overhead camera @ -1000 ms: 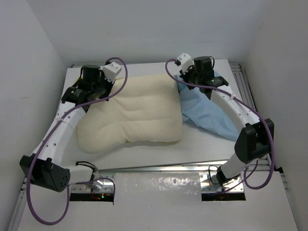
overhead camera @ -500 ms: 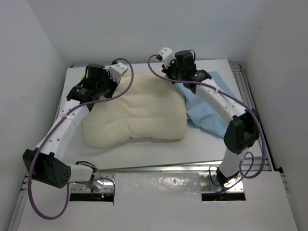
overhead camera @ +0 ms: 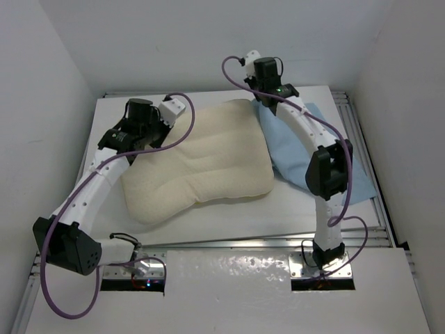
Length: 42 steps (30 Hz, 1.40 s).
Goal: Put the pillow into the pillowcase
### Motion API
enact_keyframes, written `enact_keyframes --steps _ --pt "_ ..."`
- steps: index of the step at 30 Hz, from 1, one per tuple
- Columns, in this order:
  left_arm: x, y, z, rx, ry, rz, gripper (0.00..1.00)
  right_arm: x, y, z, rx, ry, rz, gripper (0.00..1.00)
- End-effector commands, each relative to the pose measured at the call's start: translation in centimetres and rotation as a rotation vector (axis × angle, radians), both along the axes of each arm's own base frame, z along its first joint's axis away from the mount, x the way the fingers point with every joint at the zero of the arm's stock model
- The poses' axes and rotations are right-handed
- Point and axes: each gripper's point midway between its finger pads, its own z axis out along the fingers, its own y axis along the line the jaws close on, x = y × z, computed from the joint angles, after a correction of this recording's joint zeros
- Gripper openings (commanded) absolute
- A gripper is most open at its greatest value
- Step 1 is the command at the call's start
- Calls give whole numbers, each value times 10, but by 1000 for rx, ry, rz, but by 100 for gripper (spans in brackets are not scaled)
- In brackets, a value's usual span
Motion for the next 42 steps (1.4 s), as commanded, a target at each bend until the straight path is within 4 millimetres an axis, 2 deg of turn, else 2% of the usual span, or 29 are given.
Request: enact_keyframes --steps 1,7,12,14,16,18,19,20,21,23,24,25,26,27,28,29,30,31,32,33,34,35,36,37,38,39,40,41,42 --pt "3 -7 40 -35 -139 -33 0 -11 -13 36 47 -88 -31 0" --pt "13 -20 50 -82 -153 -58 0 -31 33 15 28 -17 188 0" --pt "15 -32 44 -101 -136 -99 0 -33 55 20 97 -10 265 0" --pt "16 -36 41 -108 -137 -116 0 -40 68 19 113 8 334 0" --pt "18 -37 39 -122 -139 -106 0 -52 82 10 89 47 420 0" --pt "29 -35 41 -137 -162 -56 0 -66 88 0 52 91 464 0" --pt "37 -26 44 -138 -175 22 0 -70 86 -3 49 107 459 2" --pt "48 -22 39 -136 -179 63 0 -72 81 -6 51 117 431 49" --pt "56 -11 36 -134 -181 113 0 -72 75 -11 74 129 382 73" --pt "76 13 24 -114 -184 236 0 -70 63 1 105 112 324 99" --pt "83 32 17 -109 -178 291 0 -64 52 13 167 106 260 99" --pt "89 40 14 -108 -172 323 0 -61 43 24 207 98 219 99" --pt "95 46 -4 -88 -127 344 0 -61 32 39 252 86 176 99" --pt "97 50 -11 -77 -107 352 14 -61 12 46 334 101 85 99" --pt "100 49 -25 -58 -66 346 29 -73 0 72 373 60 55 99" --pt "100 45 -31 -60 -43 330 61 -83 -17 52 382 90 -7 99" --pt "100 38 -30 -88 -30 303 75 -94 -25 49 386 83 -24 99" --pt "100 34 -24 -106 -40 286 83 -115 -34 74 406 22 -19 98" --pt "99 30 -17 -122 -52 267 99 -130 -42 35 395 74 -44 85" --pt "98 19 6 -154 -93 209 100 -141 -48 27 404 79 -63 67" --pt "96 10 19 -158 -119 177 100 -154 -58 33 443 55 -96 43" --pt "95 2 41 -136 -170 130 100 -167 -68 3 437 114 -139 11" --pt "86 -3 58 -108 -201 105 100 -174 -73 -7 449 137 -162 5" --pt "76 -25 66 -79 -219 44 100 -187 -81 -25 470 168 -206 4" --pt "68 -32 74 3 -247 -9 100 -192 -86 -33 479 177 -232 8" --pt "51 -37 73 52 -231 -54 98 -196 -88 -42 491 184 -248 14" --pt "31 -66 66 89 -214 -151 84 -202 -89 -61 507 199 -263 17" --pt "17 -68 41 192 -168 -197 74 -205 -87 -66 521 198 -261 20" --pt "-1 -69 26 255 -130 -230 61 -208 -83 -73 540 213 -246 29"
